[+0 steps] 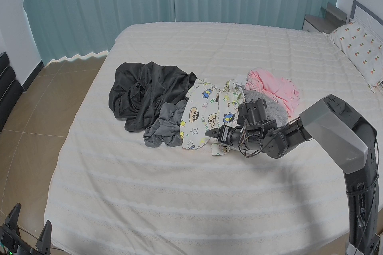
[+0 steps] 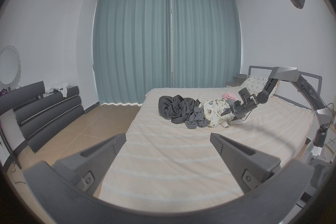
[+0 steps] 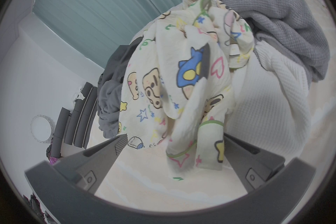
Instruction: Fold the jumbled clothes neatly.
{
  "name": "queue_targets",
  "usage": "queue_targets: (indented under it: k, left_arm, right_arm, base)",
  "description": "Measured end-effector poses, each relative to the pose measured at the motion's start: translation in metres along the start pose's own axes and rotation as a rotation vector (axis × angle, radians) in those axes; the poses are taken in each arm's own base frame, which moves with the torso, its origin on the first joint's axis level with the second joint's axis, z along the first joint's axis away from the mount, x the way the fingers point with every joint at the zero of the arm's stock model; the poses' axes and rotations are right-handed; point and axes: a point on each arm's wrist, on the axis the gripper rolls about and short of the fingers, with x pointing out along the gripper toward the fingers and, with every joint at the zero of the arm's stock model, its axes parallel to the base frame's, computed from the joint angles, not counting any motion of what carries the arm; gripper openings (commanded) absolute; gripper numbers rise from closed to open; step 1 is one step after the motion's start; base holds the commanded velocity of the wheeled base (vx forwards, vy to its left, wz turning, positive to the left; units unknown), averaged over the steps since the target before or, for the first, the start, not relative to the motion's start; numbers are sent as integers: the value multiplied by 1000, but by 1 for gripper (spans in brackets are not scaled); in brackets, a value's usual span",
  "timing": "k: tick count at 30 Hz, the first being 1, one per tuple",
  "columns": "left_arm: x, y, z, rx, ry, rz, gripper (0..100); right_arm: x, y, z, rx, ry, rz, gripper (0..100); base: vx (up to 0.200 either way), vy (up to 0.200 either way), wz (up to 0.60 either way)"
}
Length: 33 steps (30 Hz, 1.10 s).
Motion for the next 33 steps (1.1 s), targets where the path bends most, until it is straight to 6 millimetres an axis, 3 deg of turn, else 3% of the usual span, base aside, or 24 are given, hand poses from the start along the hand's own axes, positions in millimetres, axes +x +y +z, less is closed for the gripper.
queue_targets:
  k: [9,13,26,30,33]
  left_arm:
    - [0,0,0,0,0,0,100]
    - [0,0,0,0,0,0,100]
    - [0,0,0,0,0,0,100]
    - [0,0,0,0,0,0,100]
    - [0,0,0,0,0,0,100]
  right_arm:
    - [-13,-16,-3,8,45,-120,100]
    - [-23,-29,5,27,38,-150,100]
    - [-63,-1,33,15,-33,-57,100]
    - [-59,4,37,9,-51,-43,100]
    - [-43,3,35,4,-51,-48,100]
  base:
    - [0,0,0]
    - [0,0,0]
    - [0,0,0]
    - [0,0,0]
    - [0,0,0]
